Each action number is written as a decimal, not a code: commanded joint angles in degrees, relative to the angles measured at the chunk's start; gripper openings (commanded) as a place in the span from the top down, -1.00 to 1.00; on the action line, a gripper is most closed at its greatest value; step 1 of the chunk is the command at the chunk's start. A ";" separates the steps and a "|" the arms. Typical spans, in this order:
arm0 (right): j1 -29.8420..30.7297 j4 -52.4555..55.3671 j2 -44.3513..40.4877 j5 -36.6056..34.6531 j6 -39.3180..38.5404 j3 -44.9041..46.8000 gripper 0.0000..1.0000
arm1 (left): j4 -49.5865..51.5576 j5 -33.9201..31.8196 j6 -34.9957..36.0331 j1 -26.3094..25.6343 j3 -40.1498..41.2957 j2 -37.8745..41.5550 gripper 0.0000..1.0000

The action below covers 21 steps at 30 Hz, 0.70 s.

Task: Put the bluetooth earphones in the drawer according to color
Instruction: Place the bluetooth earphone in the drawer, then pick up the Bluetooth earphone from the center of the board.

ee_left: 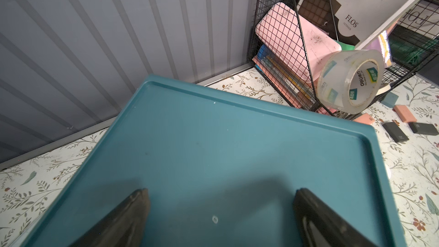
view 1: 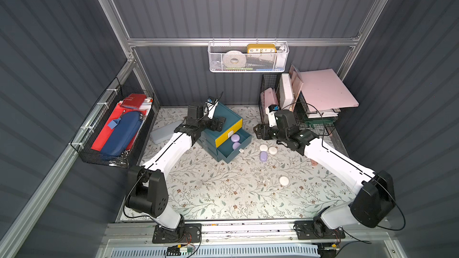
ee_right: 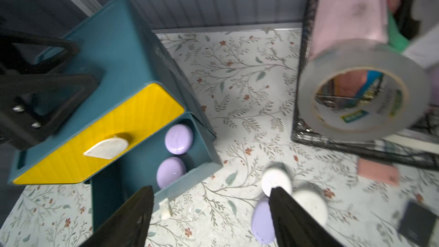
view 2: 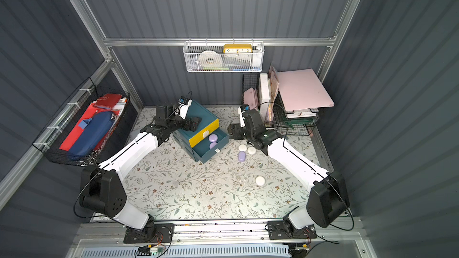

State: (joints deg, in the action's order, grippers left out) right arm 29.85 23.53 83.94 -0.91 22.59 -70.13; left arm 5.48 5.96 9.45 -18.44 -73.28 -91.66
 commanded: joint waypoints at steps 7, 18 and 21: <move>-3.54 8.65 -1.12 -3.76 3.75 6.27 -0.62 | 10.62 -0.50 0.04 -0.72 1.81 -1.95 -0.99; -4.21 12.67 10.04 1.34 4.43 3.82 -0.62 | 10.61 -0.59 0.13 -0.90 1.82 -2.10 -0.99; -4.19 11.65 11.69 2.79 4.31 3.68 -0.62 | 10.61 -0.55 0.07 -0.90 1.86 -2.12 -0.99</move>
State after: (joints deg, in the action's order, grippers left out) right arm 25.76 35.27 95.29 -0.14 26.46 -64.49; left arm 5.48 5.96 9.45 -18.46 -73.28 -91.66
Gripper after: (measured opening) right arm 0.812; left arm 0.994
